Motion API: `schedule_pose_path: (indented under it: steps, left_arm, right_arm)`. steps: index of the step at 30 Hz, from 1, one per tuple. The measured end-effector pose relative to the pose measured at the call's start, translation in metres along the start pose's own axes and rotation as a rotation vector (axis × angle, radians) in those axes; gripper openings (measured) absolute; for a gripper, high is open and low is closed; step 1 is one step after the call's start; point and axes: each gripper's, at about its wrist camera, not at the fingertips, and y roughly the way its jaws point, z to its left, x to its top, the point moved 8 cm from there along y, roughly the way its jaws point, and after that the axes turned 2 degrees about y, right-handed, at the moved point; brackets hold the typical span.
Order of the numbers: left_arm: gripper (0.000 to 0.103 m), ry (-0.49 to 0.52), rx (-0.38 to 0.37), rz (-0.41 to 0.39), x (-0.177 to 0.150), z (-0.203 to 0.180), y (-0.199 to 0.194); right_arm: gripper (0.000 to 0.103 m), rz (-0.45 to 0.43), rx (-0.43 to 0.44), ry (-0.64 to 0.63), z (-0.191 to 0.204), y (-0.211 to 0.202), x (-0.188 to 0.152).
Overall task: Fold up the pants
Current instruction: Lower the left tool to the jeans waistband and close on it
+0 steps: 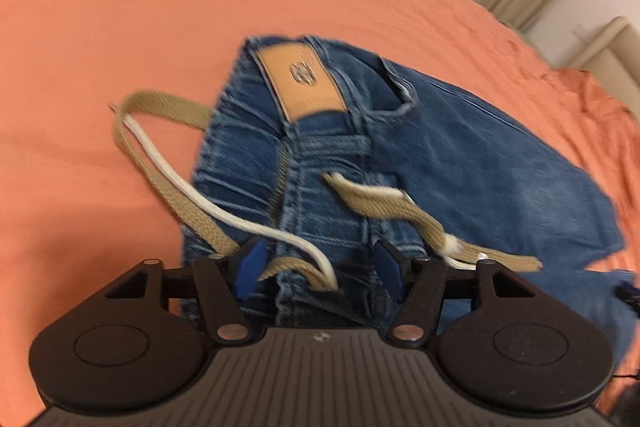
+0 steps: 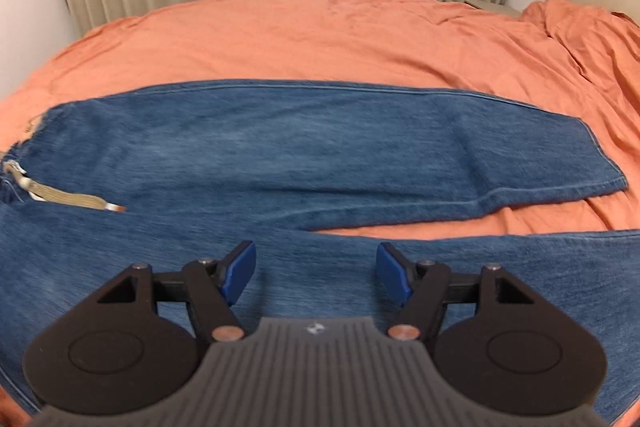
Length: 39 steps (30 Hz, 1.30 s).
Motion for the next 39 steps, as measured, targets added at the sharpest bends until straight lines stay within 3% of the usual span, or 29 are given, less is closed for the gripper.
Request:
schedule_pose_path:
  steps: [1,2,6,7,11,15,17,19,22,25,27,31,33,39]
  left_arm:
    - [0.067,-0.012,-0.03,0.001,0.0,0.0,0.0]
    - [0.058,-0.02,-0.056,0.012,0.0,0.0,0.001]
    - [0.021,-0.046,0.011,-0.005,0.0,0.005,0.001]
    - [0.017,-0.053,0.045,-0.026,0.0,0.005,-0.003]
    - [0.009,-0.039,0.154,-0.175,0.006,-0.015,-0.046]
    - [0.005,0.088,0.306,-0.29,0.009,-0.056,-0.103]
    - [0.005,0.155,0.445,-0.29,0.008,-0.056,-0.108]
    - [0.005,0.114,0.502,-0.192,0.003,-0.029,-0.085]
    - [0.004,0.121,0.478,-0.109,-0.002,-0.013,-0.047]
    - [0.008,0.009,0.316,-0.027,0.0,0.002,-0.03]
    - [0.026,-0.05,0.259,-0.033,0.004,0.011,-0.035]
    - [0.046,-0.086,0.126,-0.09,0.028,0.014,-0.048]
    - [0.052,-0.102,0.094,-0.097,0.039,0.013,-0.044]
    - [0.053,-0.06,0.076,-0.03,0.05,0.013,0.003]
  right_arm:
    - [0.064,0.006,-0.004,0.001,-0.001,0.002,-0.002]
    - [0.065,0.013,-0.007,0.004,-0.003,0.004,-0.005]
    - [0.065,0.037,-0.013,0.024,-0.006,0.008,-0.014]
    - [0.065,0.04,-0.014,0.028,-0.006,0.008,-0.015]
    - [0.065,0.04,-0.042,0.025,-0.01,0.003,-0.018]
    - [0.066,0.036,-0.098,0.0,-0.02,-0.004,-0.018]
    - [0.066,0.029,-0.114,0.004,-0.027,-0.011,-0.019]
    - [0.066,0.029,-0.128,0.019,-0.032,-0.016,-0.02]
    - [0.066,0.035,-0.137,0.037,-0.04,-0.024,-0.024]
    - [0.072,0.034,-0.142,0.038,-0.045,-0.033,-0.025]
    - [0.073,0.037,-0.145,0.032,-0.049,-0.036,-0.026]
    - [0.074,0.042,-0.145,0.043,-0.053,-0.033,-0.026]
    - [0.074,0.043,-0.139,0.037,-0.051,-0.026,-0.024]
    - [0.074,0.084,-0.071,0.066,-0.044,0.003,-0.014]
